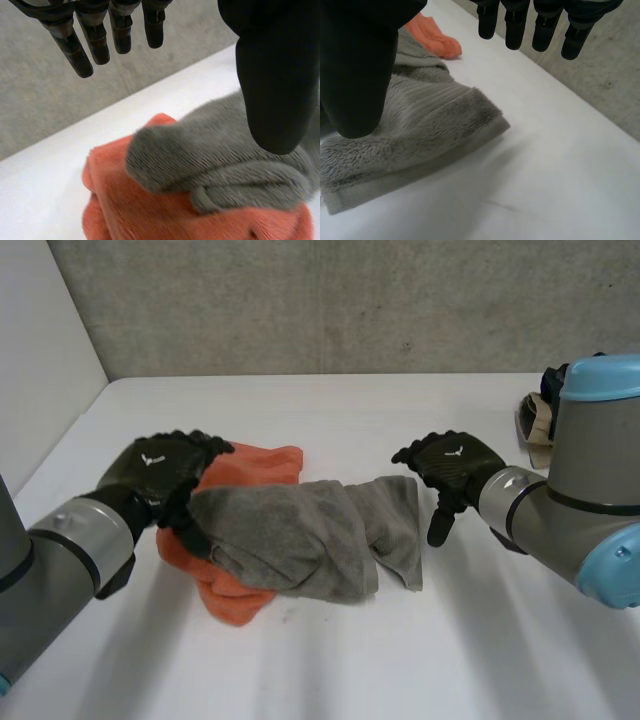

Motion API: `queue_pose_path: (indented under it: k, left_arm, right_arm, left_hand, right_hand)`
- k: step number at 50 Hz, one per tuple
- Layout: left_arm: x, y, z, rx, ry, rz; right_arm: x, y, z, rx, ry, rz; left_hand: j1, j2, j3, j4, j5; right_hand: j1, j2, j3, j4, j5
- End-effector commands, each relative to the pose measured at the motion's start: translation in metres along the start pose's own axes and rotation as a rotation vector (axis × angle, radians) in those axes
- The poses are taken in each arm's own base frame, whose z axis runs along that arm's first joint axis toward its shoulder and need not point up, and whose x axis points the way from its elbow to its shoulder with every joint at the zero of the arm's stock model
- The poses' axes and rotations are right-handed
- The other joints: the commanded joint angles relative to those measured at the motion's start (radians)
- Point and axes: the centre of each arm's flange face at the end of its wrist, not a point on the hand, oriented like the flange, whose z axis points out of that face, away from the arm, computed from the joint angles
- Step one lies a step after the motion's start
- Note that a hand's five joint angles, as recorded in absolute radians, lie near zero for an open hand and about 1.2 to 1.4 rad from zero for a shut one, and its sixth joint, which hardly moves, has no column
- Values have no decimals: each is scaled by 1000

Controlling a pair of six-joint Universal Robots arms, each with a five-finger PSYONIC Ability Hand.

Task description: Fold the laundry.

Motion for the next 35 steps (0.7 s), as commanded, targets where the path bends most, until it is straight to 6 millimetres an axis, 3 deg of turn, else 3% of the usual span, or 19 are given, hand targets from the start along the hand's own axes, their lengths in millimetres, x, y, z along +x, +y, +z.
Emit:
queue_pose_path:
  k: [1,5,9,13,17,20,21,24,28,35]
  left_arm:
    - [-29,-15,11,57,-111,-20]
    - [-73,-19,28,55,-202,-8]
    - [-110,4,52,-46,-220,16]
    - [-130,32,68,-140,-156,77]
    - [-134,55,78,-187,-64,160]
    - [-133,65,83,-201,-20,196]
    - [-132,69,85,-205,-8,209]
    - [-129,73,89,-208,4,208]
    - [-115,72,91,-185,35,207]
    - [-87,71,96,-122,88,224]
  right_arm:
    - [-15,3,2,-6,-53,127]
    - [-45,-9,-2,31,-143,239]
    - [-75,-17,3,63,-209,290]
    - [-102,-18,13,93,-231,294]
    - [-117,-13,26,101,-209,289]
    - [-122,-8,33,93,-190,291]
    - [-124,-5,36,85,-185,294]
    - [-121,-3,38,83,-164,304]
    - [-101,-3,40,87,-102,324]
    - [-34,-46,10,218,26,311]
  left_hand:
    - [-22,-26,-32,-23,-49]
    - [-22,-26,-32,-23,-49]
    - [-22,-26,-32,-23,-49]
    - [-22,-26,-32,-23,-49]
    - [-22,-26,-32,-23,-49]
    - [-22,-26,-32,-23,-49]
    - [-22,-26,-32,-23,-49]
    - [-22,-26,-32,-23,-49]
    - [-22,-26,-32,-23,-49]
    - [-22,-26,-32,-23,-49]
  right_hand:
    - [-39,-31,-29,-27,-46]
    - [-39,-31,-29,-27,-46]
    - [-39,-31,-29,-27,-46]
    - [-39,-31,-29,-27,-46]
    - [-22,-14,-12,-10,-29]
    - [260,268,270,271,253]
    - [569,577,579,580,562]
    - [1181,1189,1191,1193,1174]
    - [1183,1191,1193,1195,1176]
    - [1183,1191,1193,1195,1176]
